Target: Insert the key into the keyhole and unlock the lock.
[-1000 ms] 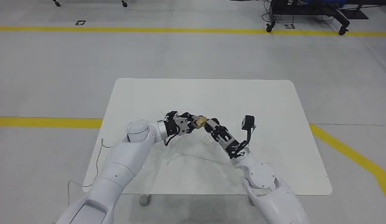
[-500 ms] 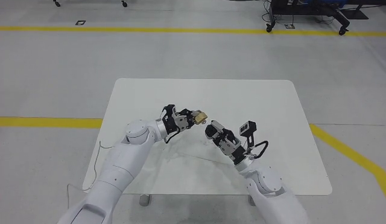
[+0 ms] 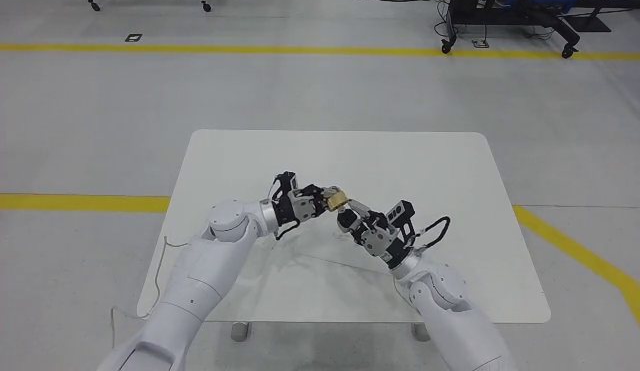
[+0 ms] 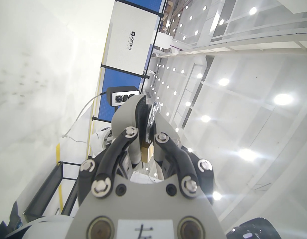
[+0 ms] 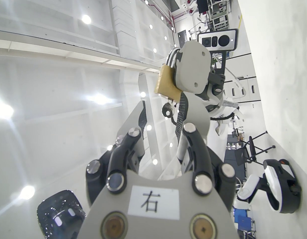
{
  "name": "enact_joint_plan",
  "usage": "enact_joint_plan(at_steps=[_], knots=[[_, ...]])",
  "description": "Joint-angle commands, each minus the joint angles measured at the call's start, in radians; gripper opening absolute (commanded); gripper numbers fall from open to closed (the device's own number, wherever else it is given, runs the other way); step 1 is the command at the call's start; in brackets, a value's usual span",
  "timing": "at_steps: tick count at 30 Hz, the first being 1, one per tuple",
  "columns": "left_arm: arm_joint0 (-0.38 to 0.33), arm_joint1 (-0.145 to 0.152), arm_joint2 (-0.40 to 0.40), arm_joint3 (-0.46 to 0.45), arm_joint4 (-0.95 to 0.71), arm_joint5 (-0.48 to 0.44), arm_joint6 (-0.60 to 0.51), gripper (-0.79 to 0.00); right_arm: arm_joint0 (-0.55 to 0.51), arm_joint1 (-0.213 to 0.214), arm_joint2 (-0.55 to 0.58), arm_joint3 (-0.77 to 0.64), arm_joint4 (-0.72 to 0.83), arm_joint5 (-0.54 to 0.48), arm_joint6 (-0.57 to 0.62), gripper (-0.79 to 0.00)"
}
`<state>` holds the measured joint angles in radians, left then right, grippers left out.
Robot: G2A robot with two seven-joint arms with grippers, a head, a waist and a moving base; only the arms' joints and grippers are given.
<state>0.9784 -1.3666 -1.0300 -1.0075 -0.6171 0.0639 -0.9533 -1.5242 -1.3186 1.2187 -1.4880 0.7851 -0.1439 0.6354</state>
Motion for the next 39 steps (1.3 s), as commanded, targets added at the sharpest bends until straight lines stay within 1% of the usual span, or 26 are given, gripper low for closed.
enact_joint_plan(at_steps=[1,5,7,8,10,11,17,21,28,35,39], knots=[[0.001,0.001,0.001,-0.003,0.005,-0.004,-0.002,-0.785,0.005,-0.001,-0.001,0.006,0.009,0.003,0.004,-0.526],[0.003,0.001,0.001,-0.007,0.008,-0.008,-0.004,-0.785,0.010,-0.002,-0.005,0.016,0.032,0.010,0.021,-0.548],[0.004,0.002,0.000,-0.009,0.011,-0.011,-0.003,-0.785,0.011,-0.003,-0.007,0.022,0.052,0.016,0.029,-0.585],[0.004,0.002,0.001,-0.010,0.012,-0.012,-0.004,-0.785,0.012,-0.003,-0.007,0.025,0.062,0.018,0.032,-0.628],[0.004,0.002,0.003,-0.011,0.017,-0.012,-0.004,-0.785,0.014,-0.004,-0.007,0.031,0.082,0.022,0.043,-0.680],[0.005,0.003,0.003,-0.013,0.018,-0.013,-0.003,-0.785,0.016,-0.004,-0.006,0.034,0.087,0.024,0.046,-0.785],[0.008,0.004,0.007,-0.025,0.041,-0.033,0.000,-0.785,0.021,-0.005,-0.008,0.049,0.138,0.057,0.070,-0.785],[0.013,0.007,0.010,-0.043,0.083,-0.065,0.019,-0.785,0.026,-0.007,-0.011,0.058,0.174,0.081,0.082,-0.785],[0.043,0.014,0.010,-0.101,0.184,-0.165,0.104,-0.785,0.032,-0.016,-0.014,0.087,0.345,0.152,0.138,-0.785],[0.078,0.019,-0.004,-0.146,0.212,-0.217,0.163,-0.785,0.051,-0.022,-0.007,0.146,0.476,0.209,0.206,-0.785],[0.088,0.021,-0.012,-0.161,0.225,-0.223,0.190,-0.785,0.061,-0.023,-0.005,0.164,0.485,0.210,0.220,-0.785]])
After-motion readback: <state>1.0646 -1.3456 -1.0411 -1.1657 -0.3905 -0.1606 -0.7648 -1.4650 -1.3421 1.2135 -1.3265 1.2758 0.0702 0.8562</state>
